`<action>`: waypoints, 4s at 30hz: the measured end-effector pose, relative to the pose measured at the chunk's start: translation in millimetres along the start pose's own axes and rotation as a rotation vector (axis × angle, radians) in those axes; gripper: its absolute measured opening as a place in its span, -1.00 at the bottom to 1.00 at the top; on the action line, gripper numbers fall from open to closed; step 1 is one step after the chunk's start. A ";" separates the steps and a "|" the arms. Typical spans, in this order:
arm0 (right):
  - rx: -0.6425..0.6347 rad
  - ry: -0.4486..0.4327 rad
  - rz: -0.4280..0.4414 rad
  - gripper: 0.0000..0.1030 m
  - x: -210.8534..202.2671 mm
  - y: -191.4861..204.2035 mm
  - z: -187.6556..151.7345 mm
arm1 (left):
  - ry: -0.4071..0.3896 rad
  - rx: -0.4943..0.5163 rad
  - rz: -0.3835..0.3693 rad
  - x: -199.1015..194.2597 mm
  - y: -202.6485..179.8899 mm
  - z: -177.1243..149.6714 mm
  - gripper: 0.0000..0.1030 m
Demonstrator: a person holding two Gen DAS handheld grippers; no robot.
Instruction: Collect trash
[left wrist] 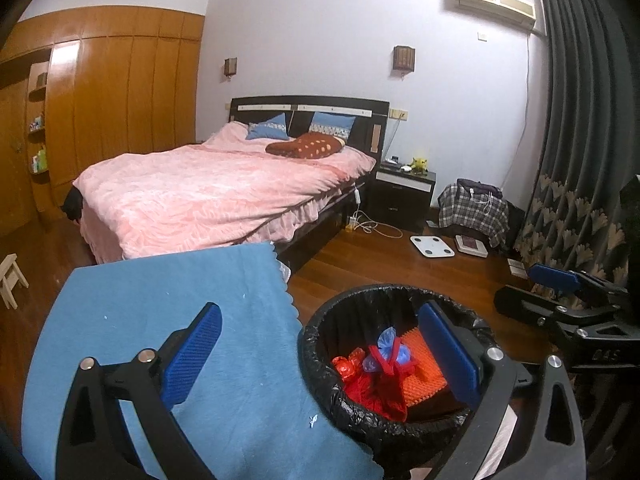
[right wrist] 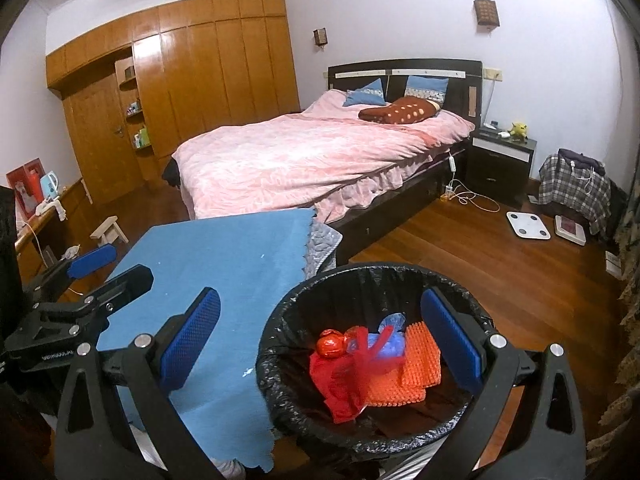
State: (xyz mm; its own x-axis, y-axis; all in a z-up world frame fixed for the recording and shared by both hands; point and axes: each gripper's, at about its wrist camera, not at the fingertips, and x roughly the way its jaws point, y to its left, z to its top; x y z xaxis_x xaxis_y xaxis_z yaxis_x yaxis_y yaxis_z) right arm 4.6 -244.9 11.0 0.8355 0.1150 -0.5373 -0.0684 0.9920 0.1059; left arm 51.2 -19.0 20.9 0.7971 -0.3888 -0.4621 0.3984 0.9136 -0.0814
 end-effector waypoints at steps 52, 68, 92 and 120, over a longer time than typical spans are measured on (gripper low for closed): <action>-0.018 -0.005 0.009 0.90 -4.1 17.2 -3.1 | -0.028 -0.012 0.003 -22.1 3.5 -1.2 0.88; -0.019 -0.006 0.010 0.90 -4.7 17.0 -1.7 | -0.028 -0.010 0.004 -22.9 3.3 0.2 0.88; -0.018 -0.003 0.010 0.90 -5.0 17.1 -0.4 | -0.027 -0.011 0.004 -23.3 2.7 1.9 0.88; -0.017 0.006 0.011 0.90 0.2 20.6 -9.4 | -0.021 -0.015 0.004 -25.3 4.1 0.9 0.88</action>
State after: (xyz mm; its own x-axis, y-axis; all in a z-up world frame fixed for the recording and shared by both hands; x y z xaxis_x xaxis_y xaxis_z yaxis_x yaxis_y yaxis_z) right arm -1.7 -224.0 5.2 0.8317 0.1262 -0.5408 -0.0869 0.9914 0.0976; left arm 33.1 -5.5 33.1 0.8083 -0.3873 -0.4435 0.3885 0.9168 -0.0925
